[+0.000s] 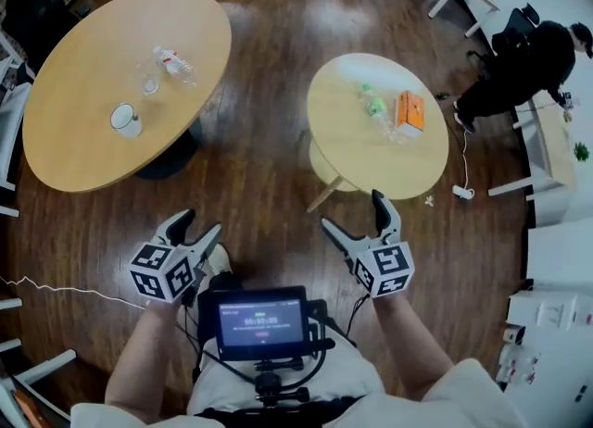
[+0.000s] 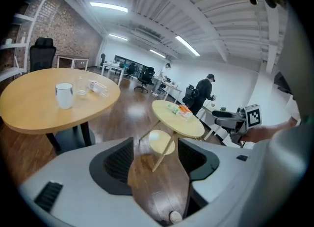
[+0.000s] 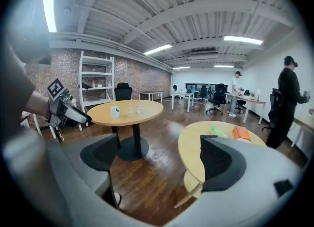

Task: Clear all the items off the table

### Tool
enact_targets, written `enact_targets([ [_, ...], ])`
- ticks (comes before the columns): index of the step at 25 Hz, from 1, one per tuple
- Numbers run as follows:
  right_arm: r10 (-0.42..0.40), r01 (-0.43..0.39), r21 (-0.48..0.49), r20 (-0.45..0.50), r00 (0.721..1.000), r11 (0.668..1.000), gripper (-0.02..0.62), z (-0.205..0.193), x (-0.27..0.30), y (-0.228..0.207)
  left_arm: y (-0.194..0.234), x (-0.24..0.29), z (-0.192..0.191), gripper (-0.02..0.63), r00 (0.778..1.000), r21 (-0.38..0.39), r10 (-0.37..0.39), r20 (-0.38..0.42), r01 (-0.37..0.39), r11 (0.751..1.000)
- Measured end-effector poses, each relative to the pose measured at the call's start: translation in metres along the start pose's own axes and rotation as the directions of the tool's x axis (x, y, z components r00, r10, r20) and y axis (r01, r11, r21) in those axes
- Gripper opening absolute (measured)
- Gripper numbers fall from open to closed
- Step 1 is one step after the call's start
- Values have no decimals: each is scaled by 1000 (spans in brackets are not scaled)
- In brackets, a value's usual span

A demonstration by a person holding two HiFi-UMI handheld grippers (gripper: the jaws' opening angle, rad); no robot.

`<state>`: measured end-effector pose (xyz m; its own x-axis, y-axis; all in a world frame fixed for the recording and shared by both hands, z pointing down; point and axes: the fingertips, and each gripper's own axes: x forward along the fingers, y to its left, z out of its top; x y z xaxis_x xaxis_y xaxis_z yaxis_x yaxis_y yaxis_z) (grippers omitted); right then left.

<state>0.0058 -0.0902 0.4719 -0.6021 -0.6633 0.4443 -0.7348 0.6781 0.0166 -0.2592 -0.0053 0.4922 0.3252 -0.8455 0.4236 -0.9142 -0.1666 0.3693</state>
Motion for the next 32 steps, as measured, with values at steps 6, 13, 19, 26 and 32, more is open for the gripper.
enact_targets([
  [6, -57, 60, 52, -50, 997, 997, 538, -77, -144, -84, -148, 23, -36, 288, 998, 4, -61, 5, 61, 998],
  [13, -134, 138, 78, -56, 989, 987, 538, -122, -259, -154, -260, 28, -67, 288, 994, 13, -106, -25, 106, 994],
  [19, -180, 184, 133, -41, 983, 974, 538, -141, -298, -181, -320, 33, -65, 288, 987, 94, -151, -56, 155, 983],
  [26, -210, 210, 158, -18, 978, 965, 538, -146, -311, -187, -331, 39, -67, 288, 986, 108, -152, -74, 160, 981],
  [32, -217, 219, 160, -31, 976, 963, 538, -139, -301, -186, -310, 35, -60, 288, 991, 125, -117, -71, 125, 984],
])
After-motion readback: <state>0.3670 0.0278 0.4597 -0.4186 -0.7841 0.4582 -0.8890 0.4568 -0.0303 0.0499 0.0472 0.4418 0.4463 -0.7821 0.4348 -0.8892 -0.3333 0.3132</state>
